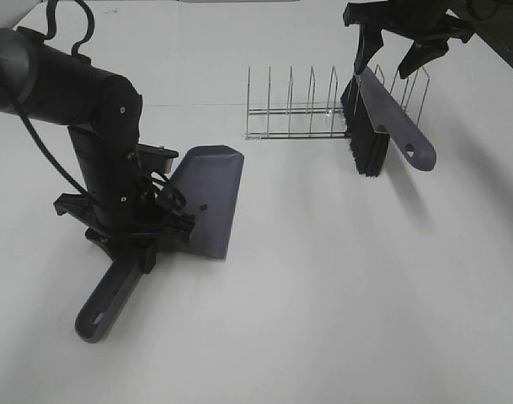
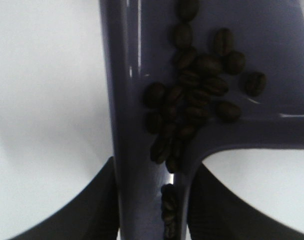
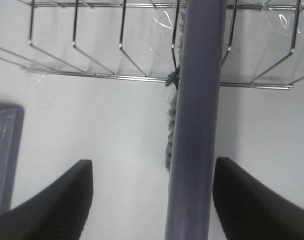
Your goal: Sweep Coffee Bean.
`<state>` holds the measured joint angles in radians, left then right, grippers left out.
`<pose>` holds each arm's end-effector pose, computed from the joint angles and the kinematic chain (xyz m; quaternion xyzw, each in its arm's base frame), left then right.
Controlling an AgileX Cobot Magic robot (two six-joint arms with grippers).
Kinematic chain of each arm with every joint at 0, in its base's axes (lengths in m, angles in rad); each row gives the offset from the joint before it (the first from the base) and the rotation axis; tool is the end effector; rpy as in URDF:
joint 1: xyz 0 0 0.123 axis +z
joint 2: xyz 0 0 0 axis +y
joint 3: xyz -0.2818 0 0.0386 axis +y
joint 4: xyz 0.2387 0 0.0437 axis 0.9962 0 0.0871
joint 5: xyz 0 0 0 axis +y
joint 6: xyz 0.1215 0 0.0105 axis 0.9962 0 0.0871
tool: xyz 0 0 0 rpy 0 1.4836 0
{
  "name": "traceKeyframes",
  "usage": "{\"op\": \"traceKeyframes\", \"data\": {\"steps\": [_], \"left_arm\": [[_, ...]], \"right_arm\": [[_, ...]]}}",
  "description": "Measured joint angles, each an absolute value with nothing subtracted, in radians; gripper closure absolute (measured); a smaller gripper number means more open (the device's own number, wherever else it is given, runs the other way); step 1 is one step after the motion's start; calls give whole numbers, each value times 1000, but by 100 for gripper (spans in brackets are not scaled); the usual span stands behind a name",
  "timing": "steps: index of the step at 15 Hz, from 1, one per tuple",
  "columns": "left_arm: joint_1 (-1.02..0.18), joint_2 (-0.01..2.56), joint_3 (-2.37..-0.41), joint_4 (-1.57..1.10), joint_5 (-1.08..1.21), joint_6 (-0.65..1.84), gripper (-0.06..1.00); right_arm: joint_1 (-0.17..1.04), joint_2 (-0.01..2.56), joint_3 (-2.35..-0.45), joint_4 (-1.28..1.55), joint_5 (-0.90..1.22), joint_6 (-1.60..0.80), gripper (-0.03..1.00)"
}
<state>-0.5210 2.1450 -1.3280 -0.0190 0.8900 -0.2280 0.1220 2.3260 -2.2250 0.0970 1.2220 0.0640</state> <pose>0.3240 -0.1880 0.0727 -0.1398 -0.9898 -0.0022 0.0254 0.4980 0.0723 0.2065 -0.0198 0.9847 0.0629 0.1614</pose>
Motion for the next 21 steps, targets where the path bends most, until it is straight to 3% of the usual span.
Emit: {"op": "traceKeyframes", "data": {"steps": [4,11,12,15,21], "left_arm": [[-521,2188,-1457,-18,927,-243,63],[-521,2219,-1466,-53,890,-254,63],[-521,2219,-1466,-60,886,-254,59],[-521,2211,-1466,-73,881,-248,36],[-501,2050,-1466,-161,988,-103,32]], "right_arm": [[122,2072,-1966,112,1221,41,41],[122,1617,-1453,116,1221,19,41],[122,1552,-1393,116,1222,19,41],[122,1373,-1282,112,1224,19,41],[122,1186,-1253,106,1224,19,41]]}}
